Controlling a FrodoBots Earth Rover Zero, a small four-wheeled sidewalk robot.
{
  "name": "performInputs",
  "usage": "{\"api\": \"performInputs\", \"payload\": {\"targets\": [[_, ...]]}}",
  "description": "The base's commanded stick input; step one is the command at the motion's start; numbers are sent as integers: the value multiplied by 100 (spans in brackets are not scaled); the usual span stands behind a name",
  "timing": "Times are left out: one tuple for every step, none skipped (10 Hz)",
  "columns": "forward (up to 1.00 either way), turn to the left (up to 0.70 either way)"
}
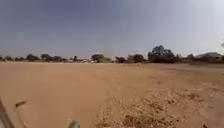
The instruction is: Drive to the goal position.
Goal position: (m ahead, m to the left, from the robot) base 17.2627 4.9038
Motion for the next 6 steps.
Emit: {"api": "performInputs", "payload": {"targets": [[100,0],[100,0],[100,0],[100,0],[100,0],[100,0]]}}
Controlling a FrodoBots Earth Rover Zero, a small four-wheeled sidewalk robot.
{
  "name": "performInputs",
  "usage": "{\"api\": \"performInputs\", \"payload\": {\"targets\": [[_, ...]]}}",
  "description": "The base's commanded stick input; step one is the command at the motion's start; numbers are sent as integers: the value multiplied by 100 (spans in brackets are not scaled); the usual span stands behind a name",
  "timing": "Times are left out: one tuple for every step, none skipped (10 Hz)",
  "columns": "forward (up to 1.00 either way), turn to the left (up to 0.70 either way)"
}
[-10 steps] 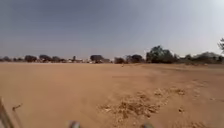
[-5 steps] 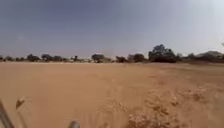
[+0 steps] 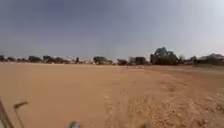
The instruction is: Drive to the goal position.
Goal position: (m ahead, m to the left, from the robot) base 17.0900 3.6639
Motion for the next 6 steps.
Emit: {"api": "performInputs", "payload": {"targets": [[100,0],[100,0],[100,0],[100,0],[100,0],[100,0]]}}
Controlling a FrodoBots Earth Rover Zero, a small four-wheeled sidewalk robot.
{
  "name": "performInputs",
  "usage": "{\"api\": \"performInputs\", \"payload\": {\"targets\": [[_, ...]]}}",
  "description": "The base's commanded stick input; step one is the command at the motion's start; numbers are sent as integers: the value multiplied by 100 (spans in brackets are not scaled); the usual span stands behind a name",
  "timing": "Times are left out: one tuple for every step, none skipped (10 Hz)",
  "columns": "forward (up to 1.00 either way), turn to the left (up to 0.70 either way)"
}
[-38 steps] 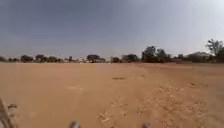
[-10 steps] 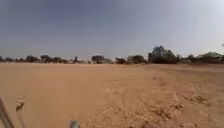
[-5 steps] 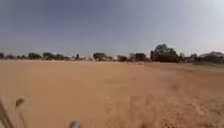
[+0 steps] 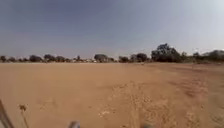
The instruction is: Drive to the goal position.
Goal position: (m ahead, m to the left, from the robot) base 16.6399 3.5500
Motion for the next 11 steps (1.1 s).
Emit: {"api": "performInputs", "payload": {"targets": [[100,0],[100,0],[100,0],[100,0],[100,0],[100,0],[100,0],[100,0],[100,0],[100,0],[100,0]]}}
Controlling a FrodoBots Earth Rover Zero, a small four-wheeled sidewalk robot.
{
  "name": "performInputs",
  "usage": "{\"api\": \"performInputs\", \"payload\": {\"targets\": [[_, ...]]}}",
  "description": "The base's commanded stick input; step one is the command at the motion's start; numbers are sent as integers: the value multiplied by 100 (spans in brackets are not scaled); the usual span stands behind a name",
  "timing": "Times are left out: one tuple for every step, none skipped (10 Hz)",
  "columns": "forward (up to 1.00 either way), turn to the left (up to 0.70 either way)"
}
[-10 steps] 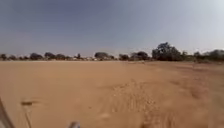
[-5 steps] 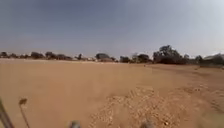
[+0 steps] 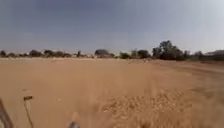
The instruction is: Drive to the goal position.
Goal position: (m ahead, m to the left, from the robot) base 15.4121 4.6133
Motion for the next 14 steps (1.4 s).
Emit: {"api": "performInputs", "payload": {"targets": [[100,-9],[100,-21],[100,-3],[100,0],[100,0],[100,0],[100,0],[100,0],[100,0],[100,0],[100,0],[100,0],[100,0],[100,0]]}}
